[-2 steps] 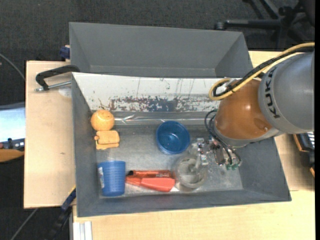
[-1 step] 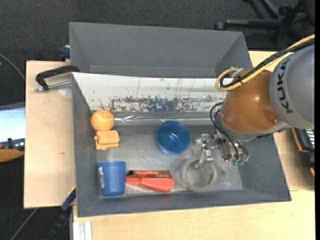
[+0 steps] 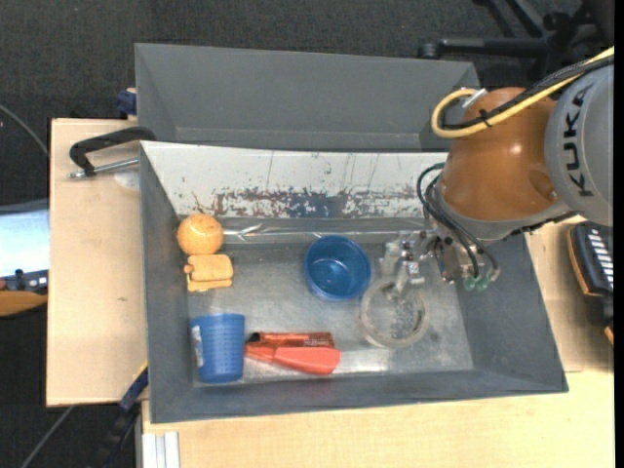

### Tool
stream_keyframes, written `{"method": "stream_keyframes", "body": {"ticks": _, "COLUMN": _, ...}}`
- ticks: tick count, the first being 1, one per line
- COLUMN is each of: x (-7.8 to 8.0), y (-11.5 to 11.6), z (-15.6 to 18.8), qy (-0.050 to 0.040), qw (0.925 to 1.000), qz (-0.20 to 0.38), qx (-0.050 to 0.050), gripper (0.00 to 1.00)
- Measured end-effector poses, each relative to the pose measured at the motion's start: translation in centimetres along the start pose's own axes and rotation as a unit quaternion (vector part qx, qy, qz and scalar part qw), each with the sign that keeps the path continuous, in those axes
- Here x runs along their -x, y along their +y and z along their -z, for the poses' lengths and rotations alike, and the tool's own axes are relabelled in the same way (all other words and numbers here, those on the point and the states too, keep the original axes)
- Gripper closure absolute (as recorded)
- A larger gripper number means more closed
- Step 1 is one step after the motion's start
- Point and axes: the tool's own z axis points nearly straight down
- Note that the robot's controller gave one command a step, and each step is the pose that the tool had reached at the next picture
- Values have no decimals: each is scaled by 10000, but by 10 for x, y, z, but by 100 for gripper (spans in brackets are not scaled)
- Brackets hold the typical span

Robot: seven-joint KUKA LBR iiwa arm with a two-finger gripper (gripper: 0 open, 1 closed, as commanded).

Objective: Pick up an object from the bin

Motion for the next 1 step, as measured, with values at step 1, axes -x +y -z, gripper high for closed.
{"method": "stream_keyframes", "body": {"ticks": 1, "x": -10, "y": 13, "z": 52, "qy": 30, "qw": 10000, "qz": 54, "qx": 4, "gripper": 100}}
